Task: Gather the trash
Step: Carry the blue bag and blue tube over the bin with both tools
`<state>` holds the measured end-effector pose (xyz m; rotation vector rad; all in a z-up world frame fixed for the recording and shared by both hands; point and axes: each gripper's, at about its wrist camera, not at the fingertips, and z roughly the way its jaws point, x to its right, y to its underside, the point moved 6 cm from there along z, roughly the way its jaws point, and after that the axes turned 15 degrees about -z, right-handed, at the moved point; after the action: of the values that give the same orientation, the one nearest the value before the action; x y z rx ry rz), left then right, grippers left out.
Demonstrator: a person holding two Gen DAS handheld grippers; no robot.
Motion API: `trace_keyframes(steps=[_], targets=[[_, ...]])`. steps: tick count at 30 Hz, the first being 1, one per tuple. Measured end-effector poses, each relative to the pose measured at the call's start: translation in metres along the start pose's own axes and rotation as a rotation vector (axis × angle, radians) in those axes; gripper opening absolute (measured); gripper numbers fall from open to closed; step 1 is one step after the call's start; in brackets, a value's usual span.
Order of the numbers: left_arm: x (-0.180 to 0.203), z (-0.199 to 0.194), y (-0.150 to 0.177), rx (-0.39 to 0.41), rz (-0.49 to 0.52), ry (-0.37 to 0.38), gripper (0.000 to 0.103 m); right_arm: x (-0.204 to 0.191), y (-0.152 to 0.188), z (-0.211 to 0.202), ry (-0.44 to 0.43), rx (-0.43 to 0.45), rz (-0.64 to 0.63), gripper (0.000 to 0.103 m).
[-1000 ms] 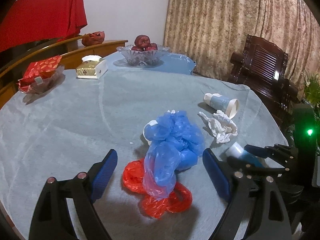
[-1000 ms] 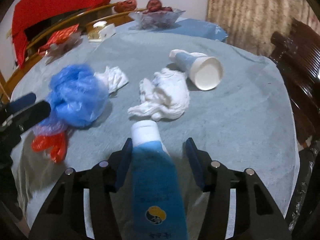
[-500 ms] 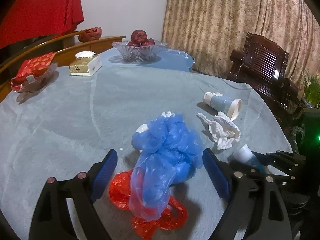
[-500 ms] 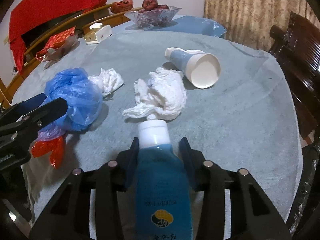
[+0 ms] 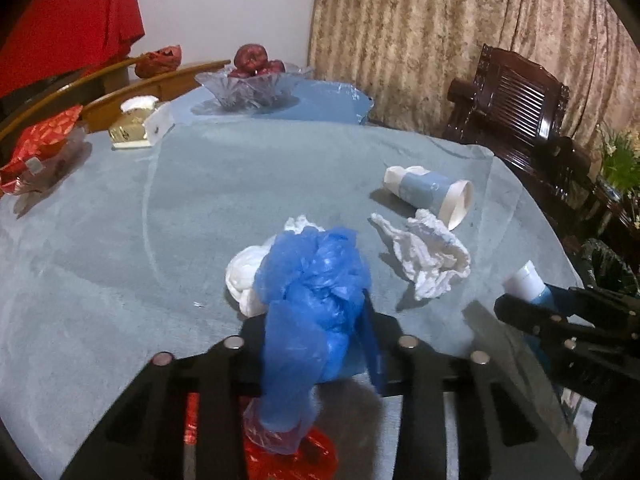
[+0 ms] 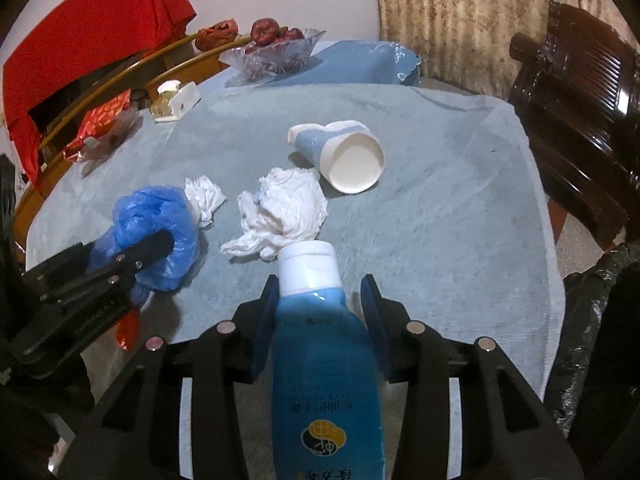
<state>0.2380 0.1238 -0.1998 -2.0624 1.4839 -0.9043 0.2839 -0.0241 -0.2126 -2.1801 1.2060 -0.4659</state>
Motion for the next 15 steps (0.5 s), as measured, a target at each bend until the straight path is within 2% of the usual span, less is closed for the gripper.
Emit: trace_keyframes(steps=[10, 15], targets=[[0.025, -0.051, -0.002, 0.098, 0.035, 0.043, 0.03, 0.007, -0.003, -0.032, -0.013, 0.039, 0.035, 0.04], [0.049, -0.068, 0.006, 0.109, 0.069, 0.08, 0.03, 0.015, -0.004, -0.054, 0.003, 0.062, 0.05, 0.04]])
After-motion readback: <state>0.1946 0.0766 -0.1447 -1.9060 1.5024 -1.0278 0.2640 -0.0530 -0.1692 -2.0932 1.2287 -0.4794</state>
